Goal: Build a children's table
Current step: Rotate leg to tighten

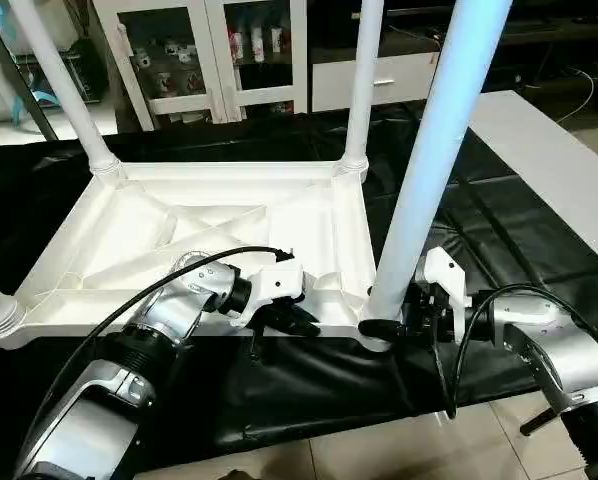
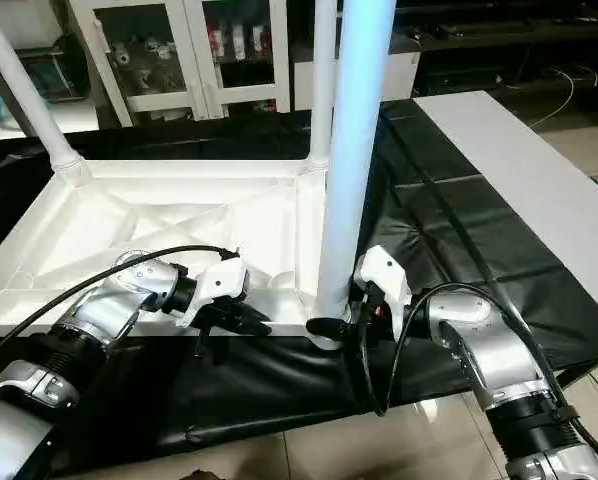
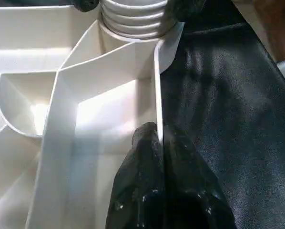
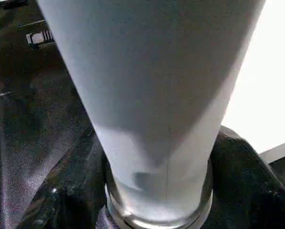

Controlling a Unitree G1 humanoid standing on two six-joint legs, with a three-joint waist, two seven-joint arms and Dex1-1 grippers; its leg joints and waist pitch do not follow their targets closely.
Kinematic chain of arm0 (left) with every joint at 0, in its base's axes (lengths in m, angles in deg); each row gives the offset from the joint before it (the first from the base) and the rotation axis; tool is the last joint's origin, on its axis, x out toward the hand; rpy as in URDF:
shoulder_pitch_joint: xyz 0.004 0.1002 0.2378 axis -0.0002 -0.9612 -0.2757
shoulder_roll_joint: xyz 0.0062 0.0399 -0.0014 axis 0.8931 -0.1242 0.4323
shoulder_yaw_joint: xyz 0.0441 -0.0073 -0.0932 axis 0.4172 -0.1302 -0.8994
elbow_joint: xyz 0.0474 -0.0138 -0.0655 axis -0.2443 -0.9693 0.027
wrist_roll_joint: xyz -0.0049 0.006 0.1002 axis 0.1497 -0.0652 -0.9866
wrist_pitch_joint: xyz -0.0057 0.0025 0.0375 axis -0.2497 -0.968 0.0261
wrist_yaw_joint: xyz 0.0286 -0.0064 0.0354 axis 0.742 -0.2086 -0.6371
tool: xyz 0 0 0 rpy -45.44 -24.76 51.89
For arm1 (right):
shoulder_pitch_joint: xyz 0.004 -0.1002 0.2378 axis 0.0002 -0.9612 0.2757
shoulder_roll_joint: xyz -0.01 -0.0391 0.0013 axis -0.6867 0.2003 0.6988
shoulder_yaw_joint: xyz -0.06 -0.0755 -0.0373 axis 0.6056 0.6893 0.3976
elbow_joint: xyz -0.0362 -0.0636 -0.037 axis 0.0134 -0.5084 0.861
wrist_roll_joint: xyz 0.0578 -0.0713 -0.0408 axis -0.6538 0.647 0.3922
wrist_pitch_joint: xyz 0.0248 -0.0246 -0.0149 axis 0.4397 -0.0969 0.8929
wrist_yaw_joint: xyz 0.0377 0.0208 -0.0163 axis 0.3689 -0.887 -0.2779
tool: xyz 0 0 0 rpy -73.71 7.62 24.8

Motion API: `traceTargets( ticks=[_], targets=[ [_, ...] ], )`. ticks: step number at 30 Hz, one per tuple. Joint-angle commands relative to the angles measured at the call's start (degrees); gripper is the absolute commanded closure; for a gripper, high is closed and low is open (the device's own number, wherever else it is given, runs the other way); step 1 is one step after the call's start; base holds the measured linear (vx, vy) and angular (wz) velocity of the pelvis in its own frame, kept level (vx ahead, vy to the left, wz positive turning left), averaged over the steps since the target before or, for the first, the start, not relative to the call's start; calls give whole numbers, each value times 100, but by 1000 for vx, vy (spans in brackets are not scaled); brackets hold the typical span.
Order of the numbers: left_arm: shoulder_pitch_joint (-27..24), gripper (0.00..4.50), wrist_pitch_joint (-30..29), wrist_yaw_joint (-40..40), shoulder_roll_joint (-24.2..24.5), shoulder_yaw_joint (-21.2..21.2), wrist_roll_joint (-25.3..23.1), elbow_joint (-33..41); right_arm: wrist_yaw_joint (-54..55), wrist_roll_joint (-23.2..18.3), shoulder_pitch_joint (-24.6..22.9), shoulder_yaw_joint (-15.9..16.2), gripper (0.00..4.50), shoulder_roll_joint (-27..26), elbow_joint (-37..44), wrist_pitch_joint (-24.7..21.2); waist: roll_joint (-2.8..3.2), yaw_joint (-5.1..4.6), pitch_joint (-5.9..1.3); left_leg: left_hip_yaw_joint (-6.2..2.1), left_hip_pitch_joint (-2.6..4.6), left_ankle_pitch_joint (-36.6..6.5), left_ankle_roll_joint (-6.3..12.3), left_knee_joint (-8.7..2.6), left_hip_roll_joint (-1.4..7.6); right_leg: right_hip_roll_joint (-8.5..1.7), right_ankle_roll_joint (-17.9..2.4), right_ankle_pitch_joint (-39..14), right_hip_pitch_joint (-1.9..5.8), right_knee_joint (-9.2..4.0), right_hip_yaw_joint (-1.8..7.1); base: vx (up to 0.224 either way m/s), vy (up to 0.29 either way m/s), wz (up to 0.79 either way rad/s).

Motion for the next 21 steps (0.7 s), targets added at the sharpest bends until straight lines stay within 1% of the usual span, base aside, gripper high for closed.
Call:
traceTargets(
  ticks=[1, 2, 3, 4, 5, 6, 7, 8, 9, 10, 11, 12, 13, 14, 15, 16, 17, 18, 19, 20, 21],
  targets=[
    [-57, 450, 35, 196, 39, 180, -76, 94, 74, 9, 111, -71, 182, -27, -38, -54, -77, -30, -372, -153, 135, -998, 482, -423, 350, -331, -1373, -1058, 243, -365, 218, 0, 0, 0],
    [-51, 450, 52, 166, 32, 174, -86, 65, 126, 27, 104, -82, 184, -54, -40, -50, -82, -34, -371, -151, 133, -1007, 480, -425, 349, -326, -1372, -1057, 243, -367, 216, 0, 0, 0],
    [-5, 450, 79, -22, -5, 151, -150, -39, 419, 161, 134, -113, 185, -156, -141, 10, -97, -47, -366, -151, 131, -1041, 464, -430, 347, -325, -1367, -1096, 244, -372, 217, 0, 0, 0],
    [61, 450, 90, -284, -42, 133, -254, -178, 737, 280, 177, -153, 186, -277, -265, 45, -97, -47, -366, -151, 131, -1041, 464, -430, 347, -325, -1367, -1096, 244, -372, 217, 0, 0, 0],
    [106, 450, 90, -466, -65, 123, -327, -268, 946, 358, 208, -181, 186, -358, -352, 66, -94, -96, -339, -156, 133, -1264, 362, -450, 326, -328, -1320, -1424, 228, -413, 213, 0, 0, 0],
    [106, 450, 90, -466, -65, 123, -327, -268, 946, 358, 208, -181, 187, -358, -352, 66, -104, -113, -337, -159, 138, -1342, 307, -451, 319, -321, -1269, -1571, 224, -428, 210, 0, 0, 0],
    [202, 450, 77, -810, -158, 43, -369, -471, 1355, 460, 272, -249, 187, -532, -508, 92, -116, -144, -330, -167, 156, -1460, 222, -463, 319, -331, -1200, -1813, 221, -453, 217, 0, 0, 0],
    [263, 450, 64, -1019, -232, -22, -363, -600, 1572, 484, 307, -291, 187, -647, -587, 84, -102, -186, -315, -172, 156, -1581, 162, -468, 303, -326, -1144, -2025, 203, -478, 217, 0, 0, 0],
    [413, 450, 20, -1515, -432, -188, -325, -918, 2202, 578, 404, -399, 188, -958, -804, 73, -133, -212, -303, -167, 161, -1646, 122, -461, 289, -326, -1096, -2212, 171, -502, 220, 0, 0, 0],
    [413, 450, 20, -1515, -432, -188, -325, -918, 2202, 578, 404, -399, 188, -958, -804, 73, -133, -212, -303, -167, 161, -1646, 122, -461, 289, -326, -1096, -2212, 171, -502, 220, 0, 0, 0],
    [535, 450, 6, -1900, -592, -288, -311, -1153, 2728, 621, 493, -499, 188, -1234, -990, 28, -174, -236, -327, -199, 158, -1696, 39, -474, 290, -330, -1047, -2311, 201, -501, 202, 0, 0, 0],
    [580, 450, 3, -2040, -644, -313, -317, -1228, 2910, 639, 527, -531, 188, -1330, -1057, 17, -194, -248, -314, -207, 119, -1623, 46, -485, 282, -339, -1002, -2342, 207, -484, 207, 0, 0, 0],
    [733, 450, 11, -2466, -805, -402, -324, -1443, 3552, 702, 677, -661, 188, -1650, -1356, 44, -218, -263, -313, -207, 145, -1665, 24, -490, 294, -340, -963, -2402, 179, -518, 207, 0, 0, 0],
    [733, 450, 11, -2466, -805, -402, -324, -1443, 3552, 702, 677, -661, 188, -1650, -1356, 44, -183, -303, -319, -211, 138, -1675, 21, -491, 286, -339, -1014, -2272, 182, -504, 212, 0, 0, 0],
    [835, 450, 59, -2773, -889, -447, -356, -1569, 3984, 792, 793, -706, 188, -1840, -1576, 106, -209, -318, -321, -212, 134, -1669, 9, -496, 295, -338, -1025, -2207, 178, -504, 211, 0, 0, 0],
    [968, 450, 164, -3137, -990, -477, -436, -1749, 4637, 862, 994, -829, 188, -2146, -1946, 191, -218, -353, -335, -208, 123, -1591, 10, -489, 284, -331, -1107, -1895, 191, -476, 215, 0, 0, 0],
    [981, 450, 175, -3169, -998, -477, -446, -1764, 4712, 862, 1018, -848, 188, -2182, -1990, 197, -217, -360, -336, -205, 119, -1551, 26, -491, 284, -336, -1141, -1809, 196, -463, 218, 0, 0, 0],
    [1046, 450, 207, -3320, -1038, -456, -510, -1831, 5306, 873, 1197, -994, 188, -2389, -2281, 216, -206, -378, -332, -201, 118, -1544, 34, -490, 278, -343, -1164, -1779, 177, -465, 227, 0, 0, 0],
    [1142, 450, 294, -3472, -1096, -438, -588, -1989, 6058, 863, 1437, -1248, 188, -2681, -2679, 260, -216, -405, -346, -199, 118, -1472, 30, -481, 266, -342, -1188, -1702, 189, -454, 220, 0, 0, 0],
    [1142, 450, 294, -3472, -1096, -438, -588, -1989, 6058, 863, 1437, -1248, 188, -2681, -2679, 260, -203, -418, -349, -203, 106, -1374, 63, -478, 265, -349, -1215, -1586, 208, -445, 219, 0, 0, 0],
    [1165, 450, 336, -3530, -1109, -438, -610, -2033, 6499, 942, 1514, -1339, 188, -2769, -2796, 292, -207, -409, -352, -194, 111, -1318, 100, -472, 271, -340, -1227, -1482, 211, -443, 216, 0, 0, 0]
  ],
)
